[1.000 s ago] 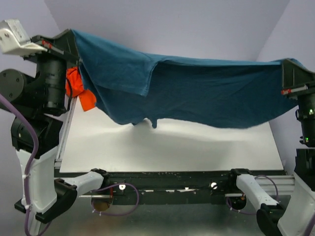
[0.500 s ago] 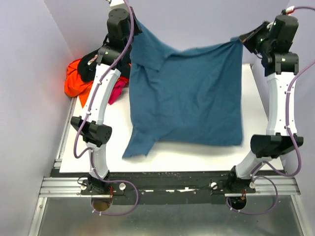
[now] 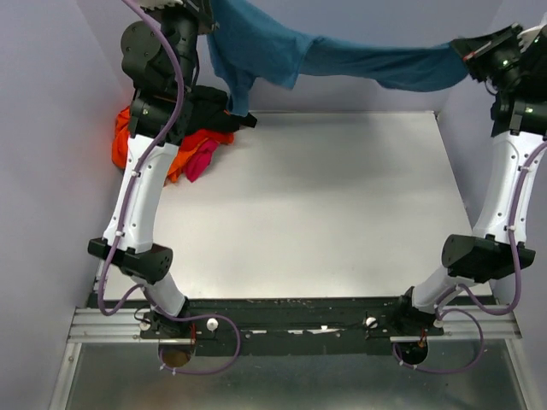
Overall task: Fold and stack the t-shirts
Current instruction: Flatten out the tshirt
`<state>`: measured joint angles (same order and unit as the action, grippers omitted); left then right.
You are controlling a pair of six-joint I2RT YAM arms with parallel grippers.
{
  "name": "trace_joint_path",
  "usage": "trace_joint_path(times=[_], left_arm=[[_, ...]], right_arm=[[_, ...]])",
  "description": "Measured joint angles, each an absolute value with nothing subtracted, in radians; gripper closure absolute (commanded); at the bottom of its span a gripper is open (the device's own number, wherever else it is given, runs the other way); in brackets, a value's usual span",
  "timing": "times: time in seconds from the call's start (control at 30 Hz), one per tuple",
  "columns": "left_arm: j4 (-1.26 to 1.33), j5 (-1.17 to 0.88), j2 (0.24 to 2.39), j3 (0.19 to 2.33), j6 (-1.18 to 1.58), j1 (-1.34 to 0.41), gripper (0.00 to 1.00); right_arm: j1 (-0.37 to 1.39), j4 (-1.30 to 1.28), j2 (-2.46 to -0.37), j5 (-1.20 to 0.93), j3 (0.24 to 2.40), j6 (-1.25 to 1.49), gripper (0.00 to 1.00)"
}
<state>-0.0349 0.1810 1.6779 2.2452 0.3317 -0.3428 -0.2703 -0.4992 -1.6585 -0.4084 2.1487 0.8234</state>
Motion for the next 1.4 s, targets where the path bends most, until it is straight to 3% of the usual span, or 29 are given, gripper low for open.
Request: trace_joint_path(times=[0.33, 0.57, 0.9, 1.4], left_arm=[[0.148, 0.126, 1.34, 1.156, 0.453, -0.381, 1.0], [0.119, 0.152, 1.031, 0.727, 0.552, -0.471, 1.0], [-0.046, 0.198, 0.709, 0.437, 0.713, -0.502, 1.0], [-0.015, 0.225, 0.992, 0.55, 0.699, -0.505, 1.0]], right_arm=[[-0.337, -0.376, -1.239, -0.418, 1.044, 0.844, 0.99], [-0.34, -0.433, -0.851, -0.292, 0.719, 0.775, 0.99], [-0.34, -0.603, -0.512, -0.155, 0.441, 0.718, 0.99], [-0.34, -0.508, -0.949, -0.108, 0.546, 0.717, 0.99]])
